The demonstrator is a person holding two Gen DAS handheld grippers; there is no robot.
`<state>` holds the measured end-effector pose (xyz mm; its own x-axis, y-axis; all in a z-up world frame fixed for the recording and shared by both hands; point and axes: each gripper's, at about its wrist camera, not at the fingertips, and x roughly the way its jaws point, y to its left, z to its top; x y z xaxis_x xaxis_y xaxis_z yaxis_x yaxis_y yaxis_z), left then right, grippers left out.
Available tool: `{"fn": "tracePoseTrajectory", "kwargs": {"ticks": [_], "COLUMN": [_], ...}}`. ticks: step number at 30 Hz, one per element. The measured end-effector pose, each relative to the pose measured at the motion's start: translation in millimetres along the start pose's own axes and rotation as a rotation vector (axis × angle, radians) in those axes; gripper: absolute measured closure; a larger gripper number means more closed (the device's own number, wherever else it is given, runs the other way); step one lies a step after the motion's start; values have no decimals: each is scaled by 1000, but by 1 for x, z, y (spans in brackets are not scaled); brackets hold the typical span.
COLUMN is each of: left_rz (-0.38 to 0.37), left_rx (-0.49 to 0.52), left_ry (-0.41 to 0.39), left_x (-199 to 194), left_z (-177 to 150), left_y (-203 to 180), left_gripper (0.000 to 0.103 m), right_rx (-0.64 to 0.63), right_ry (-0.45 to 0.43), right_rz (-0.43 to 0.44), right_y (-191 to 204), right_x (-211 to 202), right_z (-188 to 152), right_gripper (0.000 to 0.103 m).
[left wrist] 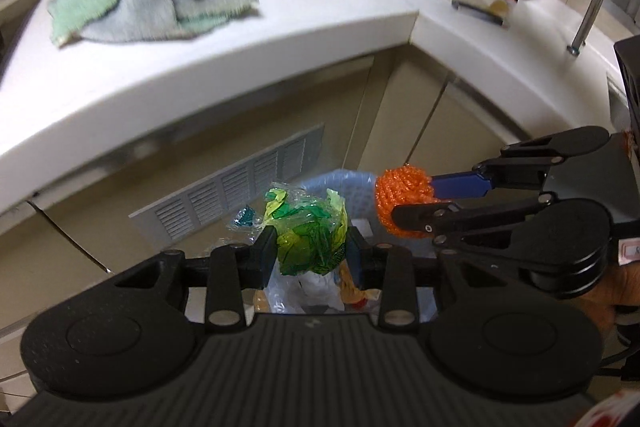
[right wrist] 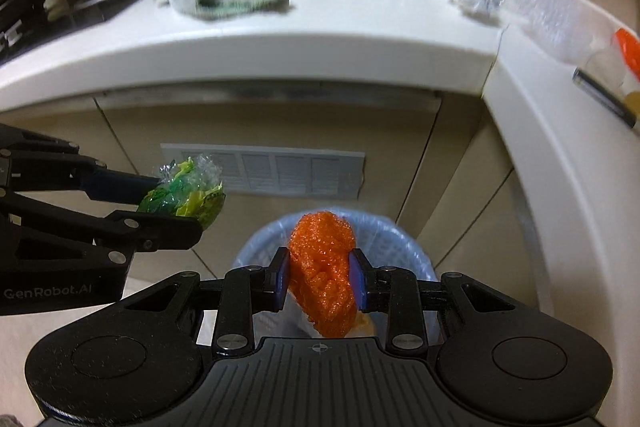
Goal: Collect trash
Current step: 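Carry the orange mesh bag and green bag down over the wastebasket, then open the left tool to drop the green bag while the right tool drops the mesh bag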
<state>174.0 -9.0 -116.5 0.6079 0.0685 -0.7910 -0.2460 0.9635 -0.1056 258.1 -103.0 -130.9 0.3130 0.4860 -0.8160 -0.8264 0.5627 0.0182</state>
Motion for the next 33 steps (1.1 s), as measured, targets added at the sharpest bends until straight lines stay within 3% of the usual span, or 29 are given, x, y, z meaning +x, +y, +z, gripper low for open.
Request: {"fn": "tracePoseTrajectory", "kwargs": {"ticks": [14, 29, 32, 33], "left_rz": [-62, -95, -99, -97], "left_rx": [45, 98, 100, 102], "left_ry": [102, 140, 141, 138], "left_x": [67, 98, 102, 103], "left_z": [-11, -9, -8, -9], "left_y": [0, -2, -4, -5], "left_gripper": [70, 69, 66, 60], "right_rx": [-30, 3, 6, 8], "right_ry": [127, 168, 171, 173], "right_rz": [-21, -31, -29, -29], "right_y": [-22, -37, -38, -38], "right_x": [53, 69, 75, 76], "right_z": [-27, -35, -34, -34], "right_gripper": [71, 71, 71, 71]}}
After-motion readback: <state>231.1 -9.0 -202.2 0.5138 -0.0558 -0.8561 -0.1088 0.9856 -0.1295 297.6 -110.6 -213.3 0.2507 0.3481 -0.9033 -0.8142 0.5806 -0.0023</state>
